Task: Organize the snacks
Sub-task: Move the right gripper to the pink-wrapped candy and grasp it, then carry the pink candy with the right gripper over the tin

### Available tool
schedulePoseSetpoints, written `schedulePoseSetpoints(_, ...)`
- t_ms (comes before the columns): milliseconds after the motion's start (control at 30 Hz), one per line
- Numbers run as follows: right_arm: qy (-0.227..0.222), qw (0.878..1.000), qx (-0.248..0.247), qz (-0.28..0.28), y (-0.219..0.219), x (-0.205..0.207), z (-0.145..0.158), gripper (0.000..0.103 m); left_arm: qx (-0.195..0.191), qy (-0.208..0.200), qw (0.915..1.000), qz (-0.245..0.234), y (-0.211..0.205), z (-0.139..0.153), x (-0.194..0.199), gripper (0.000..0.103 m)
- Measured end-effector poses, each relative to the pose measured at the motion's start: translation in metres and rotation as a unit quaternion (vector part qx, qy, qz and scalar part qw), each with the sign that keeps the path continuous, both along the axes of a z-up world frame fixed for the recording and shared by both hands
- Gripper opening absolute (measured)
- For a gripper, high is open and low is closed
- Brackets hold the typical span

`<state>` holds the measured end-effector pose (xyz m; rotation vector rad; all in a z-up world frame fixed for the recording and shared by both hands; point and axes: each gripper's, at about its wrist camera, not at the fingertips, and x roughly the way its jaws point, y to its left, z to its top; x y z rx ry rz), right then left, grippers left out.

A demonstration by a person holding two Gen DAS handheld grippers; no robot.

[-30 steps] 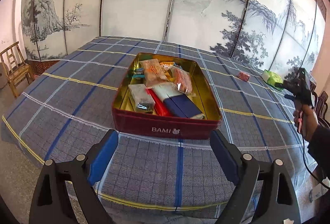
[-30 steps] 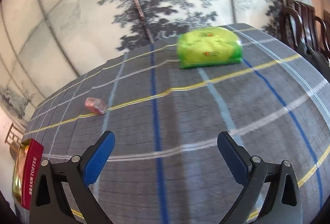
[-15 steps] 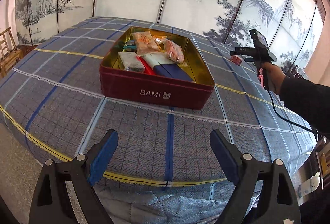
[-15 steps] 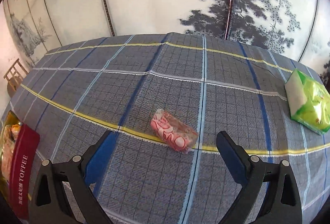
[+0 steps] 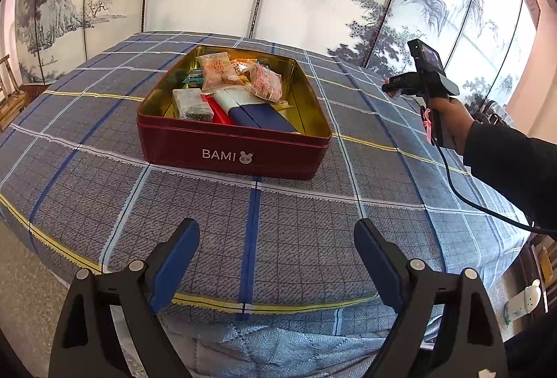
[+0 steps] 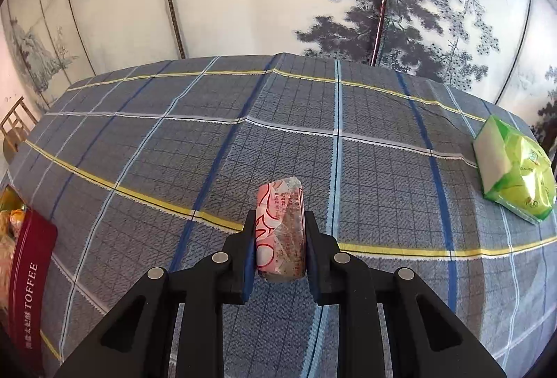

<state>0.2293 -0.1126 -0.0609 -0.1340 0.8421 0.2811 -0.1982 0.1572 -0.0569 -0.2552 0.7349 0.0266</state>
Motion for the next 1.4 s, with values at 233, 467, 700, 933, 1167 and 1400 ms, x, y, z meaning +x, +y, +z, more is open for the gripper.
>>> schedulePoseSetpoints(233,-0.041,0.998,-0.03,-0.034,-0.007,-0.031,0.031,0.025,0.011,-0.015,0.9998,0.001,-0.011,0.01,-0.016,0.088)
schedulePoseSetpoints(467,-0.063,0.997,-0.027,-0.045,0.006,-0.061,0.063,0.025,0.01,-0.016,0.9996,0.02,-0.008,0.011,-0.029,0.088)
schedulePoseSetpoints(700,-0.09,0.995,-0.03,-0.014,0.048,-0.095,0.086,0.025,0.012,-0.019,0.9992,0.033,-0.003,0.012,-0.043,0.088)
schedulePoseSetpoints(933,-0.098,0.995,-0.016,0.02,0.087,-0.121,0.101,0.025,0.009,-0.025,0.9985,0.047,0.003,0.014,-0.055,0.088)
schedulePoseSetpoints(1167,-0.104,0.994,-0.011,0.042,0.114,-0.145,0.11,0.025,0.004,-0.033,0.9977,0.059,0.008,0.016,-0.064,0.088)
schedulePoseSetpoints(1400,-0.092,0.993,0.001,0.072,0.146,-0.166,0.103,0.025,0.003,-0.03,0.9974,0.065,0.012,0.014,-0.069,0.088)
